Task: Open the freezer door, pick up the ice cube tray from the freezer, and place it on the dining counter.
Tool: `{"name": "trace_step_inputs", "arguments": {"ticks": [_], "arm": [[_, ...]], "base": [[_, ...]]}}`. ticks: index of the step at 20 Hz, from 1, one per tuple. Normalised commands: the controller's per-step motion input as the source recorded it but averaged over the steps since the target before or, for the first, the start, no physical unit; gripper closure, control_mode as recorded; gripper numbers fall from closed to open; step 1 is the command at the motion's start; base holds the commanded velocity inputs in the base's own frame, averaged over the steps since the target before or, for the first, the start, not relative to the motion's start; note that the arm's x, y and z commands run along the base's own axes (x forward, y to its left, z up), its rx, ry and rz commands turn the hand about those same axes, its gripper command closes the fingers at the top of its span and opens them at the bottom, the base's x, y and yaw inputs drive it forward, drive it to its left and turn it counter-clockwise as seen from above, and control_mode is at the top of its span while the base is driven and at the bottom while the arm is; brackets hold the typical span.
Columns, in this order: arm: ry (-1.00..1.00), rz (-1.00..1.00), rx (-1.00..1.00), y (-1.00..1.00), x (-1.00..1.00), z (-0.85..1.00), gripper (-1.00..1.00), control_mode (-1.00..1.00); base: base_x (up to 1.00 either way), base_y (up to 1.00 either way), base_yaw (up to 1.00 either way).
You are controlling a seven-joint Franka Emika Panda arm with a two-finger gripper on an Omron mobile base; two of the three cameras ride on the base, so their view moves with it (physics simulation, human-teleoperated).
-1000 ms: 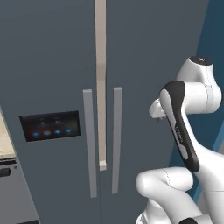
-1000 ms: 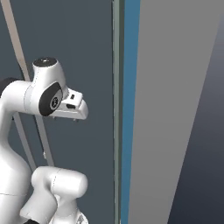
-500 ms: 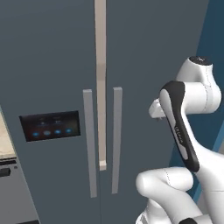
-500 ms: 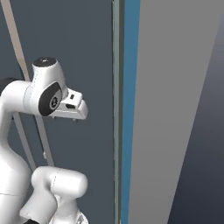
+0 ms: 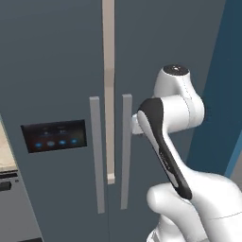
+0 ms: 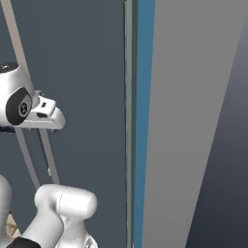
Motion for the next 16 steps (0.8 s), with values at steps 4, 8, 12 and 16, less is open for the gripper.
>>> {"name": "trace_step_inputs", "arguments": {"ticks": [4, 8, 12, 16], "arm": [[-0.04, 0.0, 0.0, 0.84, -0.14, 0.0, -1.0, -1.0], [-0.19, 0.0, 0.0, 0.72, -0.02, 0.0, -1.0, -1.0], [-0.4, 0.0, 0.0, 0.53, -0.02, 0.0, -1.0, -1.0], [-0.51, -0.02, 0.06, 0.25, 0.0, 0.0, -1.0, -1.0]], "base": [[0.0, 0.0, 0.0], [0.0, 0.0, 0.0], [0.0, 0.0, 0.0], [0.0, 0.0, 0.0]]}}
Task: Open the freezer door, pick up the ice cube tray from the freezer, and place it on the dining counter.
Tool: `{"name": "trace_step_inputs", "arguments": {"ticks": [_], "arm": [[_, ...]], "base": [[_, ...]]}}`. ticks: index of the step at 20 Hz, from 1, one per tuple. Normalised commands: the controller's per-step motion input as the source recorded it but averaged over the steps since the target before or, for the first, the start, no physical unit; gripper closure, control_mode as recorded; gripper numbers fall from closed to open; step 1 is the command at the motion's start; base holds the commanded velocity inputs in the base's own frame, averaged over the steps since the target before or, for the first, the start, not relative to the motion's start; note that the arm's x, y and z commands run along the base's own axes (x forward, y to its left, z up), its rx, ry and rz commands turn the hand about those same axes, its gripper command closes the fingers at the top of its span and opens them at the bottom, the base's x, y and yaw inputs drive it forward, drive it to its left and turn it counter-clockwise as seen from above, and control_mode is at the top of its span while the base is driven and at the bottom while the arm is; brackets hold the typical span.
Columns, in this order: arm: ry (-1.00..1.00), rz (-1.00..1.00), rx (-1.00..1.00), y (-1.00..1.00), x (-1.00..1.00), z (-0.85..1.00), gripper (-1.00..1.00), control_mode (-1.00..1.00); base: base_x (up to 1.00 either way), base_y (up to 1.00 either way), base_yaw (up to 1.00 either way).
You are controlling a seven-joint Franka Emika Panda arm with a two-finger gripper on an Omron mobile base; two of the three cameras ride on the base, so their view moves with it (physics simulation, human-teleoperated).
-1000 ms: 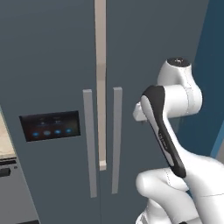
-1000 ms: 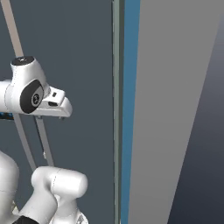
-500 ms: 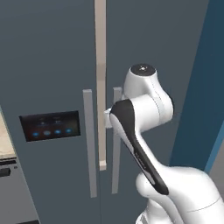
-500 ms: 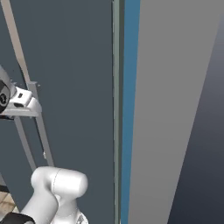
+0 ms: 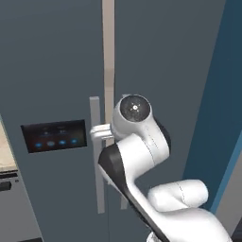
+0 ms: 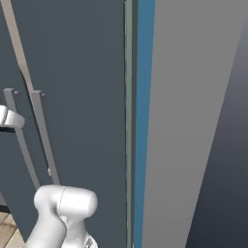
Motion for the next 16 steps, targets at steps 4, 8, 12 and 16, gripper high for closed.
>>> {"name": "trace_step_inputs", "arguments": {"ticks": [4, 8, 12, 16], "arm": [[-0.52, -0.05, 0.12, 0.08, 0.0, 0.0, -1.0, -1.0], [-0.5, -0.04, 0.13, 0.01, 0.0, 0.0, -1.0, -1.0], [-0.47, -0.03, 0.09, 0.0, 0.15, 0.0, -1.0, -1.0], [-0.4, -0.02, 0.04, 0.02, 0.25, 0.0, -1.0, -1.0]], "base": [[0.0, 0.0, 0.0], [0.0, 0.0, 0.0], [0.0, 0.0, 0.0], [0.0, 0.0, 0.0]]}}
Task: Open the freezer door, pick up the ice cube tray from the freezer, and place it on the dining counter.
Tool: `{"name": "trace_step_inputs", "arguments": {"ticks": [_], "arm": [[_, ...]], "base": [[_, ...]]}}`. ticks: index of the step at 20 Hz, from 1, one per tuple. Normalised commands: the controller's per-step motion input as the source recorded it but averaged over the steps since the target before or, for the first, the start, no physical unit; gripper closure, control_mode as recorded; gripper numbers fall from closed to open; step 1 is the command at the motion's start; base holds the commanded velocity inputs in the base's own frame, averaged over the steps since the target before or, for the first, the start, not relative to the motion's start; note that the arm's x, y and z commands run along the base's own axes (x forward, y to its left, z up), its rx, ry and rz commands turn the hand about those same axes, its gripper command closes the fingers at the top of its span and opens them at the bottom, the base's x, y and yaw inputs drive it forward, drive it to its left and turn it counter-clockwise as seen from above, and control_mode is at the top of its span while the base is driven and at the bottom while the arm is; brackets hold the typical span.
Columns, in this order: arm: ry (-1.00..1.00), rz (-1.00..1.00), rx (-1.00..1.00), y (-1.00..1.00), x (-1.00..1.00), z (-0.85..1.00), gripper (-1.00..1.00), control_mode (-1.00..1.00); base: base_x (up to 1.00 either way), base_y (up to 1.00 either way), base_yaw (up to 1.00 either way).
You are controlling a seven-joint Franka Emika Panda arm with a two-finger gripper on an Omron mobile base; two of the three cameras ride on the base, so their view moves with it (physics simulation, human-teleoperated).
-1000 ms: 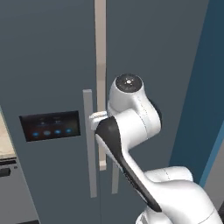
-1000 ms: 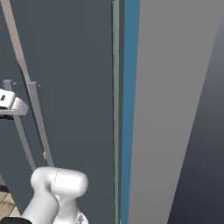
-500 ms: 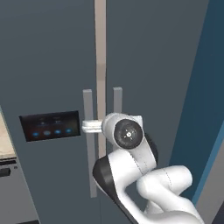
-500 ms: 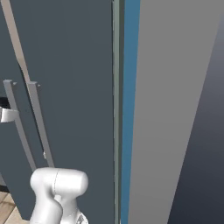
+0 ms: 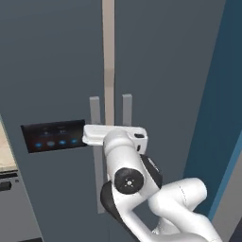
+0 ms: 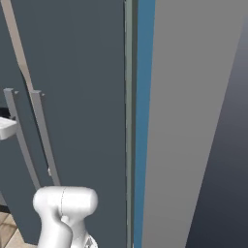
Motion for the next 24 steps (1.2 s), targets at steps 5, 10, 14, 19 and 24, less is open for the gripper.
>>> {"name": "trace_step_inputs", "arguments": {"ticks": [5, 10, 14, 19, 24], "arm": [[-0.29, -0.02, 0.0, 0.18, 0.14, 0.0, -1.0, -1.0], [-0.19, -0.01, 0.0, 0.31, 0.11, 0.0, -1.0, -1.0], [-0.1, 0.0, 0.0, 0.01, 0.12, 0.0, -1.0, -1.0], [-0.02, 0.0, 0.0, 0.01, 0.26, 0.0, -1.0, -1.0], [0.0, 0.0, 0.0, 0.22, 0.34, -0.08, -1.0, -1.0]], "base": [[0.0, 0.0, 0.0], [0.0, 0.0, 0.0], [0.0, 0.0, 0.0], [0.0, 0.0, 0.0], [0.0, 0.0, 0.0]]}}
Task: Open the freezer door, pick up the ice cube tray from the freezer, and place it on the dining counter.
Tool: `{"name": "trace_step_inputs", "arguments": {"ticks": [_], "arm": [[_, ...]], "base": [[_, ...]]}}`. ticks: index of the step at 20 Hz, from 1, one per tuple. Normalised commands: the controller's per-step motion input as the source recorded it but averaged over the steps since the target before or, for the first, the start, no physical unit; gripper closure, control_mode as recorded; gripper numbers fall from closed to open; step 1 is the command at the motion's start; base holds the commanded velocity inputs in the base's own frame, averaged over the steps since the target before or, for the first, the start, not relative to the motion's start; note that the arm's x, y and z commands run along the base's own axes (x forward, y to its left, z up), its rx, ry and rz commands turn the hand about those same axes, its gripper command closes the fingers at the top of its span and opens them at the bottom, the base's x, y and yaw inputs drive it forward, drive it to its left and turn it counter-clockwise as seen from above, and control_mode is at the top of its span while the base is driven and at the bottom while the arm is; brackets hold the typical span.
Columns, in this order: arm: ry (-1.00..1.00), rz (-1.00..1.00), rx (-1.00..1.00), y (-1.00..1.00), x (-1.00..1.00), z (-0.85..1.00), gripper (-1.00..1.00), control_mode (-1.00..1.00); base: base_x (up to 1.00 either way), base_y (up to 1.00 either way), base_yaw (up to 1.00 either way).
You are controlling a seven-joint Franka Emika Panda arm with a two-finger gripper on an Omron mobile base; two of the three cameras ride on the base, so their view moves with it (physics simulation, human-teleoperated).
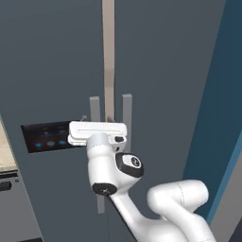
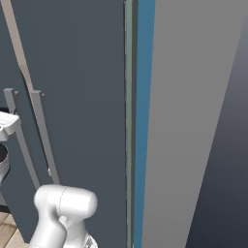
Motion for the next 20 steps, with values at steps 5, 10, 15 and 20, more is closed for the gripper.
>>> {"name": "trace_step_inputs", "arguments": {"ticks": [5, 10, 15, 20], "arm": [[0.0, 0.0, 0.0, 0.24, 0.31, -0.06, -1.0, -1.0], [-0.01, 0.0, 0.0, 0.11, 0.33, -0.01, -1.0, -1.0], [-0.02, 0.0, 0.0, 0.0, 0.3, 0.0, -1.0, -1.0], [-0.02, 0.0, 0.0, 0.0, 0.17, 0.0, -1.0, -1.0]], "base": [[0.0, 0.0, 0.0], [0.0, 0.0, 0.0], [0.0, 0.0, 0.0], [0.0, 0.0, 0.0]]}}
